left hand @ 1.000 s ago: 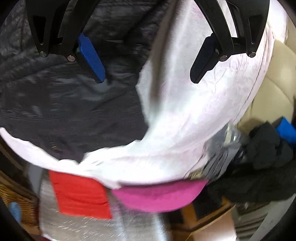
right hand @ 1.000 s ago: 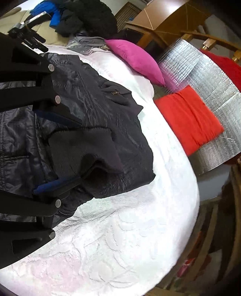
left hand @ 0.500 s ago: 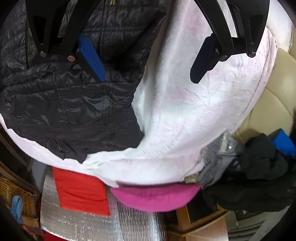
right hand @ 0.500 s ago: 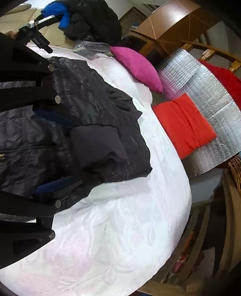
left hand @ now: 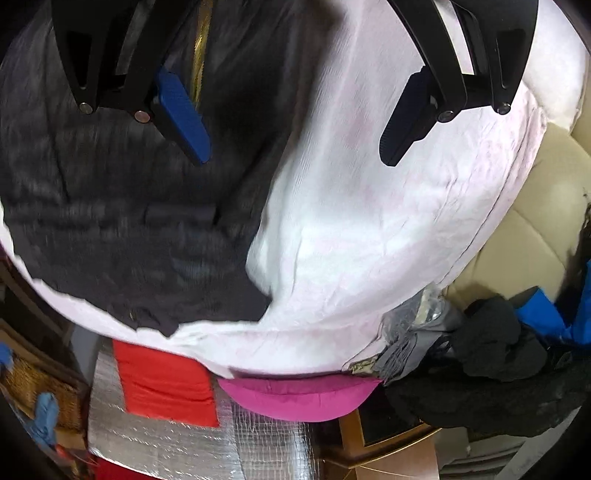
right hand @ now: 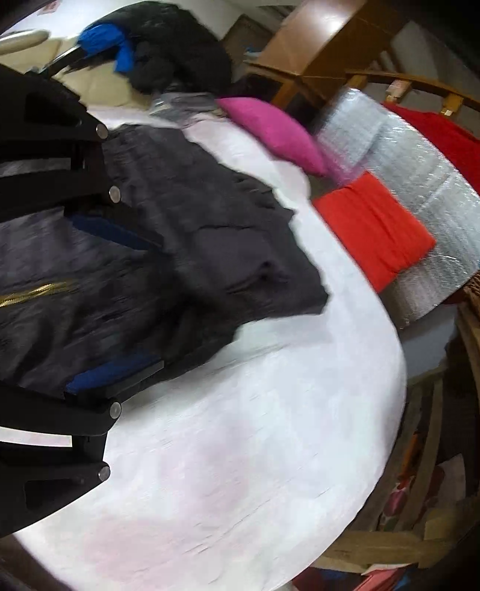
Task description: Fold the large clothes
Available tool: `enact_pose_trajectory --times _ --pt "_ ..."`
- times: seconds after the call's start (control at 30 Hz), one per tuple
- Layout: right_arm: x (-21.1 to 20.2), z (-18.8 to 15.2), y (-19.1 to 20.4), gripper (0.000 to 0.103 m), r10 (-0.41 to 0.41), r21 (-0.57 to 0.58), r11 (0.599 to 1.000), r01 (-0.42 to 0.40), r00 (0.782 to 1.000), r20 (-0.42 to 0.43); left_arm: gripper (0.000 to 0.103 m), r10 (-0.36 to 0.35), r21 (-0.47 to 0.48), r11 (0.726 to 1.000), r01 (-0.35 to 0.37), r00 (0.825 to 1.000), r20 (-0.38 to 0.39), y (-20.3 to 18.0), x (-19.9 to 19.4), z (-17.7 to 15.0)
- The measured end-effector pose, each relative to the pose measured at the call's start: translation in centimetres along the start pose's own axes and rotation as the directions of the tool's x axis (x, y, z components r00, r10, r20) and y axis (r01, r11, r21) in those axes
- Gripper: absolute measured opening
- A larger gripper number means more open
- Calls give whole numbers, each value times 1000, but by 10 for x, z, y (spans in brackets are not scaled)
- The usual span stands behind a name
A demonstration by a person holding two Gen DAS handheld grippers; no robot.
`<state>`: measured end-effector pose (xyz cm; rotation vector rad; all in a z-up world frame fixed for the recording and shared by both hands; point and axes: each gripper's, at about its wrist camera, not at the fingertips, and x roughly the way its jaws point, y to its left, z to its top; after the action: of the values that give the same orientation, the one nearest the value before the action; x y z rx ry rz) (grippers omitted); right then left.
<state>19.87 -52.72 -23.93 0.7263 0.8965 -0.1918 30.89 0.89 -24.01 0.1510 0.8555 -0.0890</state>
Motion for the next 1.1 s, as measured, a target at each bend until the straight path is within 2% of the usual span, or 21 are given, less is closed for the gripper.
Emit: enact_pose_trajectory --times 0.07,0.17,0.23,0.37,0.47,0.53,0.77,0.93,1.1 --pt "-5 -23 -3 65 -27 -44 999 26 999 -37 93 -4 34 999 4 1000 -5 7 -9 -22" --pt "-14 -59 -9 65 -74 -77 995 68 995 -71 93 47 114 992 -48 999 13 6 -25 -57" --pt "-23 -84 -10 65 -109 -97 990 101 991 -79 93 48 150 987 -49 999 9 5 -36 -80" --pt "-38 -127 -4 66 -158 -152 977 147 985 -67 93 4 140 990 5 998 -60 6 -47 -117" --pt "-43 -154 1 67 -194 -187 966 177 978 -73 93 -65 99 992 78 989 -132 6 -49 -137" --pt "-42 -166 4 67 -212 -215 958 190 974 -85 93 -77 88 992 91 985 -152 3 -52 -147" --pt "-46 -179 -7 67 -201 -182 966 182 975 -97 93 -105 52 992 116 978 -181 8 -57 -155" --pt "-43 -182 -19 67 -189 -123 977 174 974 -122 93 -153 -5 988 156 959 -241 19 -44 -159" --pt "-34 -187 -19 67 -194 -138 975 172 968 -162 93 -216 -54 976 210 935 -282 25 -34 -165"
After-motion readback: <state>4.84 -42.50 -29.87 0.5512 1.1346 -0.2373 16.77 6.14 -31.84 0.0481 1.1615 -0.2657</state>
